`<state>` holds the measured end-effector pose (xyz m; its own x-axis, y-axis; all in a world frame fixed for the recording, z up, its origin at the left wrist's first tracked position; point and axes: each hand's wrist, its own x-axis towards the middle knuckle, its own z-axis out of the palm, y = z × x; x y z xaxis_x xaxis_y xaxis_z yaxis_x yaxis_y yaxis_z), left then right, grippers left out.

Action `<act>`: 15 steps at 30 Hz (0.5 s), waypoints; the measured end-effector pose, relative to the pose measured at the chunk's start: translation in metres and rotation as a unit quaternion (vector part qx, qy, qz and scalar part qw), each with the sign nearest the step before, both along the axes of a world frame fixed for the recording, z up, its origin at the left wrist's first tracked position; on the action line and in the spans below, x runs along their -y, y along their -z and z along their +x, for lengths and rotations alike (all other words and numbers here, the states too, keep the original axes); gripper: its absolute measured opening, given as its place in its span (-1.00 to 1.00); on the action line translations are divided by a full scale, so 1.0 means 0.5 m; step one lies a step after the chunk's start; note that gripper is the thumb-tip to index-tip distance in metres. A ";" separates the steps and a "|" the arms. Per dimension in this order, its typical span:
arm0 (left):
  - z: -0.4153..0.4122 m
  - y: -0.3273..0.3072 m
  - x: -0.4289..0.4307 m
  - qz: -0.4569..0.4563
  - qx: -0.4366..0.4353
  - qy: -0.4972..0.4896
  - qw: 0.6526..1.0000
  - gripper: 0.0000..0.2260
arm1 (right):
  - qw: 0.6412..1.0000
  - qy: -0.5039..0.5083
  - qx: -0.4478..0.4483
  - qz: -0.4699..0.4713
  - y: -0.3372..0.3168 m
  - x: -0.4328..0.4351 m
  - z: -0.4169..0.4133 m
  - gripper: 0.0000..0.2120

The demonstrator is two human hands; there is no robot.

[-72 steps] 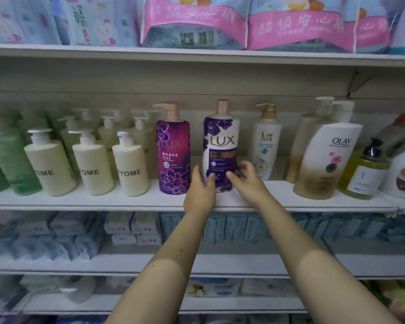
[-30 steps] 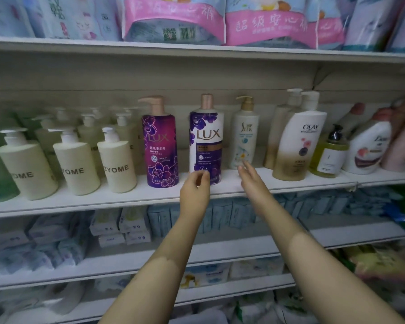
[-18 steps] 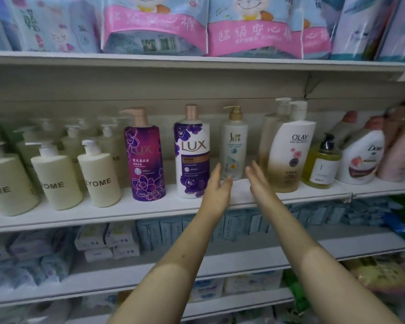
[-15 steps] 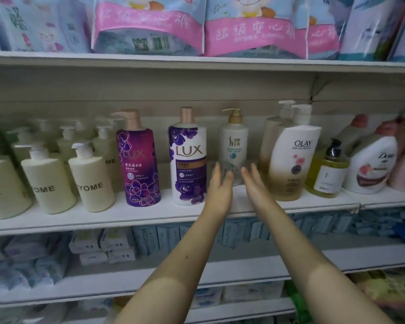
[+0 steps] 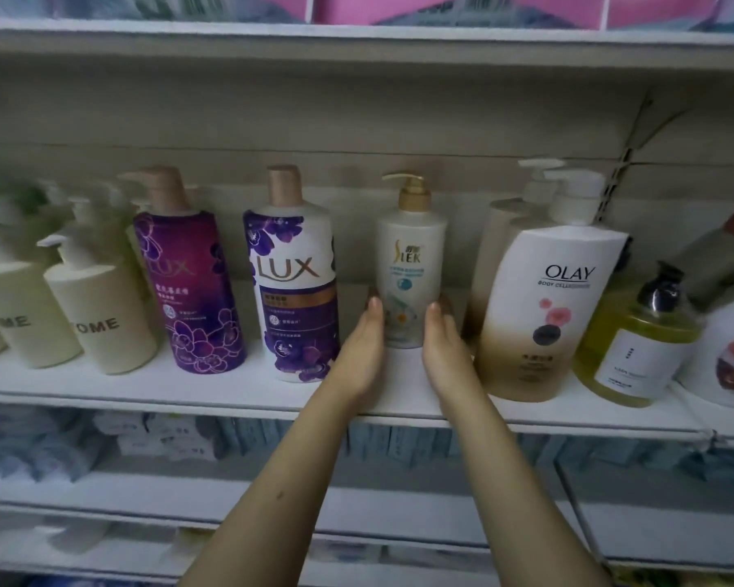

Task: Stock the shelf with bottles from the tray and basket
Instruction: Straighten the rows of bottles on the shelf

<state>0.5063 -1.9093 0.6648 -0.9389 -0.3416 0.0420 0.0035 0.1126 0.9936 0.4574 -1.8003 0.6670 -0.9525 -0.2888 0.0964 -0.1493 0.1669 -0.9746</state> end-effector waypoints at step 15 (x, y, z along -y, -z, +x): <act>0.125 -0.008 -0.019 -0.142 -0.090 -0.128 0.977 -0.67 | 0.997 0.008 -0.068 0.019 -0.006 -0.054 0.097 -0.54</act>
<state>0.5687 -1.9000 0.6689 -0.7929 -0.5150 0.3257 0.1106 0.4040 0.9080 0.5057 -1.7734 0.6698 -0.9359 -0.2790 0.2151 -0.2773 0.2068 -0.9383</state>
